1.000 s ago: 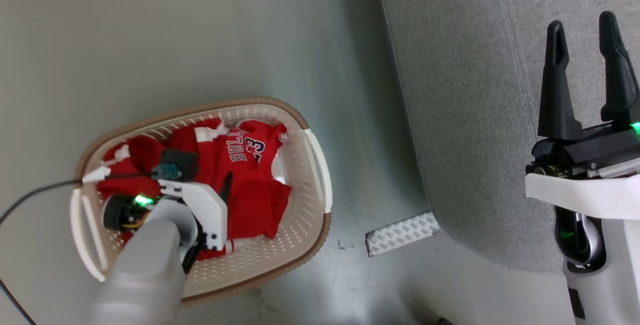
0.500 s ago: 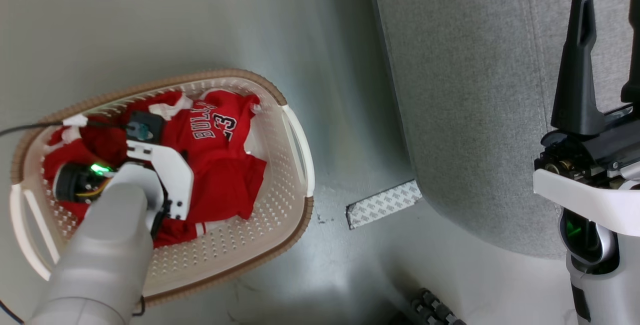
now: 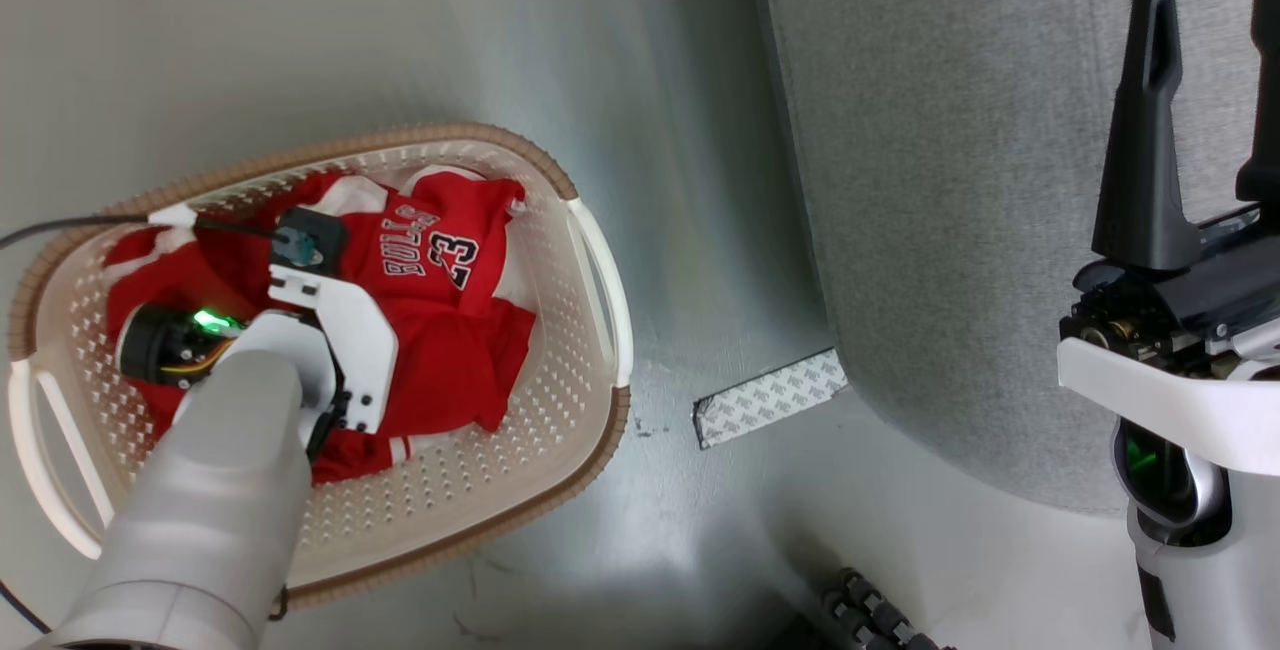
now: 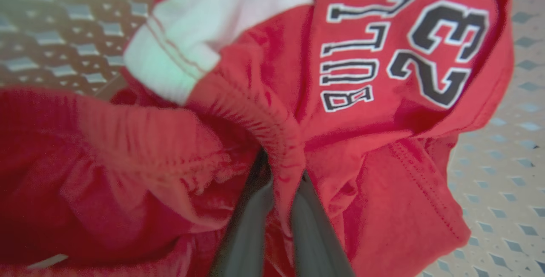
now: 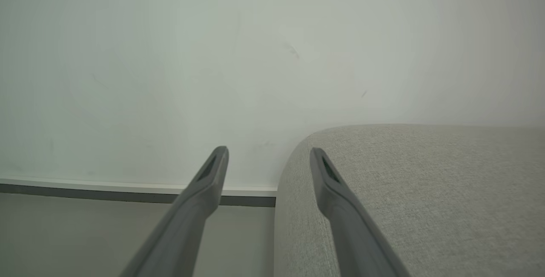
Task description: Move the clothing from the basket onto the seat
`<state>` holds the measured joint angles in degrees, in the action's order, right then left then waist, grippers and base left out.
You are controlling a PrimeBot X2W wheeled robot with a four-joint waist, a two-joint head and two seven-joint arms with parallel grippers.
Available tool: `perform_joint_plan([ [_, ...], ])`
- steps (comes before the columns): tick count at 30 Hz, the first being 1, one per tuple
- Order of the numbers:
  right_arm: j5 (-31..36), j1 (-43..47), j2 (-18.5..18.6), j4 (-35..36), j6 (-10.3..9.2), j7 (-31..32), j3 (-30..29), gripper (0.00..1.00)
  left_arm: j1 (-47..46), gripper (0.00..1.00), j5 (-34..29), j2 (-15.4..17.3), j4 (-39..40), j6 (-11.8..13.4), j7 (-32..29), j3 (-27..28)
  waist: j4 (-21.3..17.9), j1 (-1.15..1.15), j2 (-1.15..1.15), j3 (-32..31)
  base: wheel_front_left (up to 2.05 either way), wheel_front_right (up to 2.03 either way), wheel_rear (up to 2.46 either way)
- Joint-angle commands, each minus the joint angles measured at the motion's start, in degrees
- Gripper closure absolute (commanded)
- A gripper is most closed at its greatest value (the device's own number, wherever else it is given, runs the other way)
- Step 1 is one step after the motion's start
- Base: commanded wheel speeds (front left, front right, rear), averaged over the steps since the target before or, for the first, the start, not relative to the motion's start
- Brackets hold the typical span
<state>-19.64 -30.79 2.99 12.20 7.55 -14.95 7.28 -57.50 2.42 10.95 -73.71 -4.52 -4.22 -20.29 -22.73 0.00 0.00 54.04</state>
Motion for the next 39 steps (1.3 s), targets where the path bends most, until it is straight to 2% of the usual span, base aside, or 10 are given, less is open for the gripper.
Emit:
perform_joint_plan([
  [1,0.40,-0.82,-0.24,-0.39,-0.12,-0.14,0.08,0.00,0.05,1.00,0.63,0.15,-0.14,-0.19,0.95,0.03,0.03,0.00,0.00,-0.81,0.00,0.00,0.00],
  [7,1.53,-0.19,-0.21,-2.29,-0.12,-0.14,-0.40,0.00,2.57,1.00,2.08,-1.99,-0.19,-0.80,4.42,-0.12,1.98,0.00,0.00,-6.42,0.00,0.00,0.00],
  [15,2.11,2.39,2.12,-6.15,-0.12,-0.13,-1.07,0.00,7.66,1.00,4.63,-6.14,-0.19,-2.06,10.27,-0.44,6.34,0.00,0.00,-18.86,0.00,0.00,0.00],
  [22,1.43,5.25,3.83,-10.22,-0.12,-0.13,-0.59,0.00,12.58,1.00,7.82,-7.83,0.62,-2.91,16.04,-1.85,9.95,0.00,0.00,-30.20,0.00,0.00,0.00],
  [25,1.14,6.97,4.21,-11.95,-0.12,-0.13,-0.41,0.00,15.86,1.00,10.90,-8.01,3.43,-2.91,18.10,-2.92,11.17,0.00,0.00,-35.02,0.00,0.00,0.00],
  [30,0.58,10.49,5.78,-14.39,-0.12,-0.13,-0.14,0.00,21.14,1.00,19.04,-7.94,12.15,-2.90,18.99,-9.13,13.96,0.00,0.00,-42.28,0.00,0.00,0.00],
  [33,0.44,12.89,6.75,-15.63,-0.12,-0.13,0.31,0.00,22.63,1.00,21.43,-7.96,15.60,-2.91,19.27,-11.09,15.59,0.00,0.00,-45.91,0.00,0.00,0.00],
  [39,-0.22,16.49,7.24,-17.34,-0.12,-0.13,1.21,0.00,23.56,1.00,20.61,-6.74,22.16,-2.91,19.38,-11.85,17.14,0.00,0.00,-51.22,0.00,0.00,0.00],
])
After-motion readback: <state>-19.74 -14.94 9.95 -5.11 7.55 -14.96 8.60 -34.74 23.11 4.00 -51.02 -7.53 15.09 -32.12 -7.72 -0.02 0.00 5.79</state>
